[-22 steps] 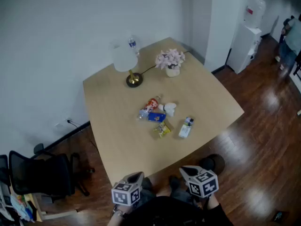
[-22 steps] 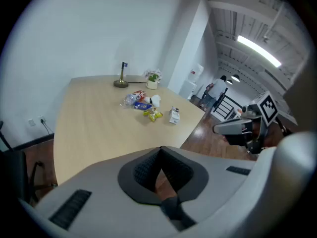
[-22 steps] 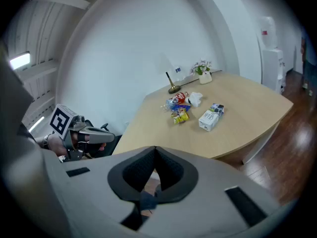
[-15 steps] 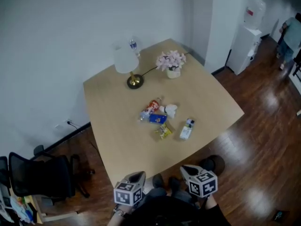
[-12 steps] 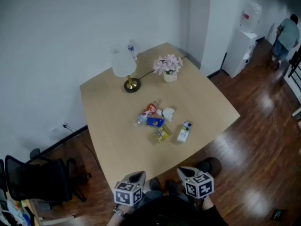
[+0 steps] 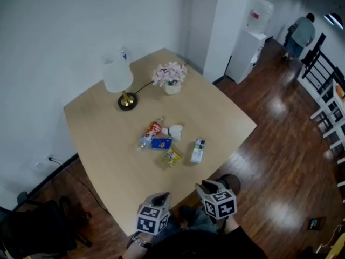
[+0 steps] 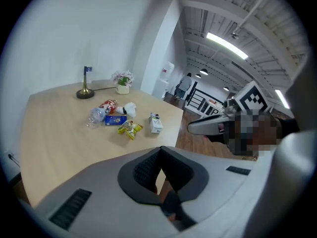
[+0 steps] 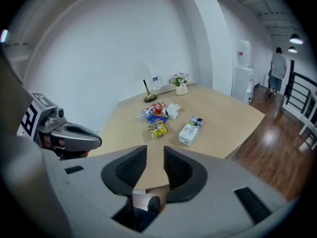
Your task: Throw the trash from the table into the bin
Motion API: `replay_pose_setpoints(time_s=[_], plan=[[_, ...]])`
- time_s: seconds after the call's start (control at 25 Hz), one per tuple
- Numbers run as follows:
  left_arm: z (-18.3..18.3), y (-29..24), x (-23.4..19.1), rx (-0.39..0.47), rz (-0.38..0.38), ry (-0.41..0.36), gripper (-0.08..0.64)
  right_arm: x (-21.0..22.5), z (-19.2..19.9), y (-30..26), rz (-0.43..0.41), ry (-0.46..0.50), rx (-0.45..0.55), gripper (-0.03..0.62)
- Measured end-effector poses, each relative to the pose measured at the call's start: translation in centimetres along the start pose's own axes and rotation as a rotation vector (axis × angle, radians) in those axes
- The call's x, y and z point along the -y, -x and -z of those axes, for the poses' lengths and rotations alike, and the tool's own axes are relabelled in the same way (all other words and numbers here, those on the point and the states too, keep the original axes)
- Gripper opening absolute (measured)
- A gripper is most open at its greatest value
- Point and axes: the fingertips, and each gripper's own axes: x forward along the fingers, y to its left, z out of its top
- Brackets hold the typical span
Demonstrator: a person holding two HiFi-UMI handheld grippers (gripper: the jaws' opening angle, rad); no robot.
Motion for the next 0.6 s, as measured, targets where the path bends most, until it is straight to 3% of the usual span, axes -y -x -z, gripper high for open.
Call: replay_pose_setpoints(time_s=[0.24, 0.36, 0.6], plan=[[-0.8, -0.2, 0.0, -0.04, 0.035, -0.019, 0.005, 3.7, -1.5, -4.3, 0.149, -0.1, 0.022, 0.36], [-1.0, -0.1, -0.5, -0.055, -0.001, -0.006, 0.005, 6.1, -2.6, -6.8, 0.183, -0.138, 0.05, 0.4], [-1.0, -1.2, -1.2, -0.109, -0.071, 0.04, 0.005, 9.7, -3.7, -13.1, 0.173, -0.172, 0.007, 0.405]])
